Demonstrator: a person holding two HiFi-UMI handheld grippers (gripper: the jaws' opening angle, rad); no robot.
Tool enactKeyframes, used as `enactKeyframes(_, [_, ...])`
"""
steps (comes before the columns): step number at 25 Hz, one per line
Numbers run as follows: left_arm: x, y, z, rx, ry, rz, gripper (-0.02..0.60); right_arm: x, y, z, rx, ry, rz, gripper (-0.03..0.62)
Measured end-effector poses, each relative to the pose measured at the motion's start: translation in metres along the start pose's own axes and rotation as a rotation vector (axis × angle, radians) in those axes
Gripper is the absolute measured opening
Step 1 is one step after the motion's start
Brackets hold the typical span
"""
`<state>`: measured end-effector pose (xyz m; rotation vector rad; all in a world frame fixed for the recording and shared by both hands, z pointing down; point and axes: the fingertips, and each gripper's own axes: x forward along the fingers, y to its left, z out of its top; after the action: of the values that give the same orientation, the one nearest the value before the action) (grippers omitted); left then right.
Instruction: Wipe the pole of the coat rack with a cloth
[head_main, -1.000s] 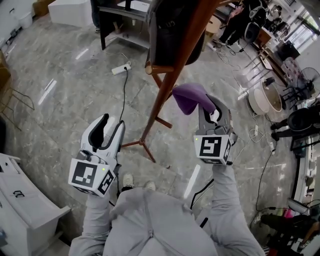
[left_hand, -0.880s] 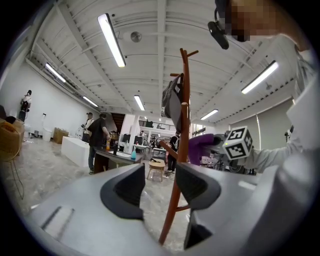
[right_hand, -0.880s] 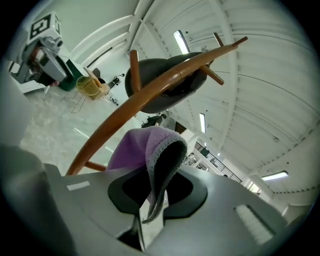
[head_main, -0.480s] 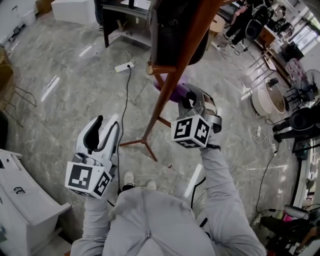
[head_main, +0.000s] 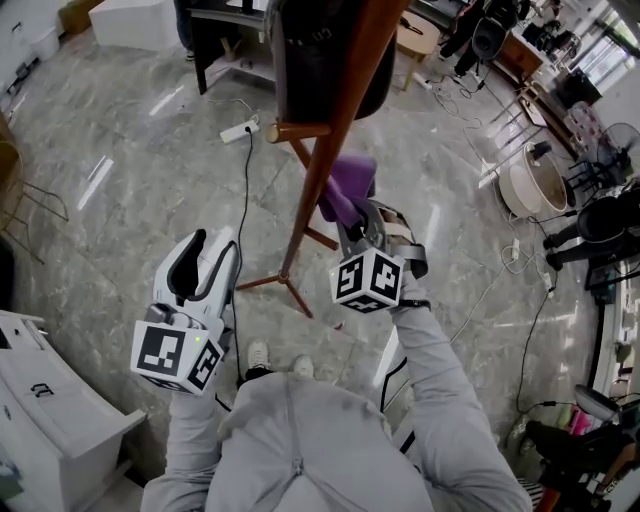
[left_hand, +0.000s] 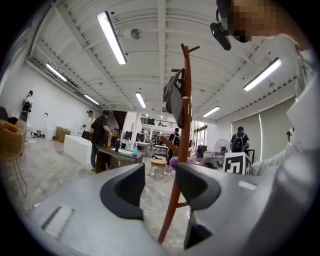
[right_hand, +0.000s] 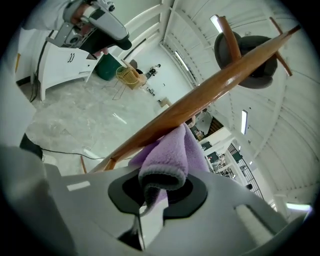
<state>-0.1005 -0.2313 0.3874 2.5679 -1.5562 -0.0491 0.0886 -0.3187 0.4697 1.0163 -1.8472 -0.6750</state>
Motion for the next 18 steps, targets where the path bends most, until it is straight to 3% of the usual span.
enactKeyframes(8, [0.004,-0.013,-0.002,0.009,0.011,-0.033,0.204,-0.017,0.021,-0.027,0.043,0.048,0.034,0.046])
enactKeyframes(18, [0.015,-0.035,0.0,0.027,0.012,-0.081,0.204,-0.064,0.022,-0.052,0.278,0.078,-0.02,0.046])
